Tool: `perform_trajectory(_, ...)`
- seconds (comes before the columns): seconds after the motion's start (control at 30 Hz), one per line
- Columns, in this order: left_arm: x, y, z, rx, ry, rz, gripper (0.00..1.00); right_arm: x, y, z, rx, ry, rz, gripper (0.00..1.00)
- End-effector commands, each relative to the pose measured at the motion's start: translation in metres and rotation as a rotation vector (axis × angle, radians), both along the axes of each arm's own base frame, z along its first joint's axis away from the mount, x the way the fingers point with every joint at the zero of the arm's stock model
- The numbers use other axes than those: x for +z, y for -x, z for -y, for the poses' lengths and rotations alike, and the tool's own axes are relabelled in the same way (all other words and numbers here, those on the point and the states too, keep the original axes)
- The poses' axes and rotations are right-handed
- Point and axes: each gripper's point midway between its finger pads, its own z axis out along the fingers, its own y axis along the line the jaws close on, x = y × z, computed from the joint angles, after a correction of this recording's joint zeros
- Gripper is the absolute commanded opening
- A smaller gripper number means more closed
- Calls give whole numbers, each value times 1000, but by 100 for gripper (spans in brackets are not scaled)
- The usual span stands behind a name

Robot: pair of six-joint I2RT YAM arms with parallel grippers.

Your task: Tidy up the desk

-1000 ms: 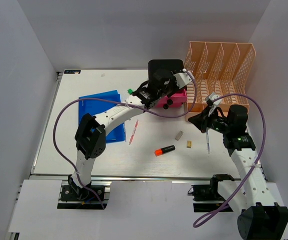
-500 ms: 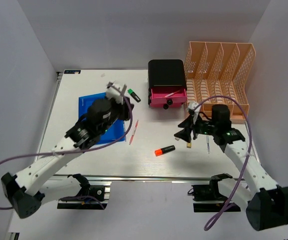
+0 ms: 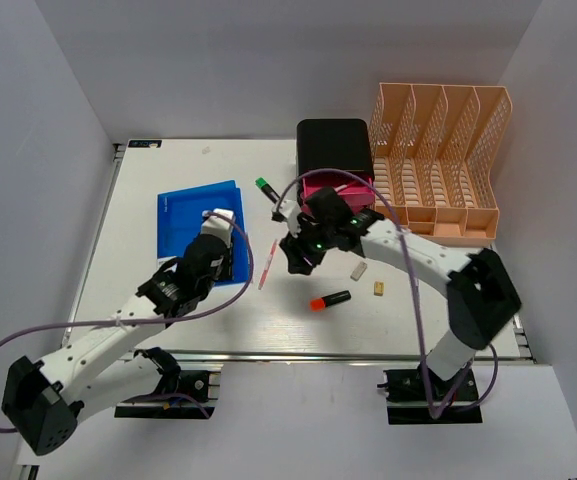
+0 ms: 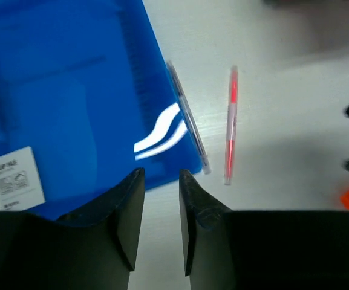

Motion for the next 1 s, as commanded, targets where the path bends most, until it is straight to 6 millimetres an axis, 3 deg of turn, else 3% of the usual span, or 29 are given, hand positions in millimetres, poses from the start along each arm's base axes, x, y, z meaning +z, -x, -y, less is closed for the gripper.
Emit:
perform_trajectory(0.0,31,-5,-23,103,17,125,39,-1,-22,-15,-182,47,-50,57)
perform_trajectory(0.07,48,1,-36,150,40,181,42,-2,-35,-30,-267,41,-97,59)
perform_trajectory(0.13,64,9,-44,172,83,239,53,-3,-36,-41,-314,35,-150,60)
perform_trajectory(0.23,77,15,-56,206,129,293,55,-17,-42,-54,-367,60,-175,62)
perform_trajectory(0.27,86,18,-63,229,153,329,56,-31,-46,-56,-408,83,-195,62)
perform_trajectory(0.37,93,23,-68,243,185,358,56,-41,-56,-69,-468,105,-200,62)
perform_trajectory(0.57,93,22,-64,222,181,346,57,-67,-62,-80,-523,166,-201,58)
perform_trajectory(0.97,93,22,-59,193,194,345,57,-101,-73,-70,-595,249,-160,54)
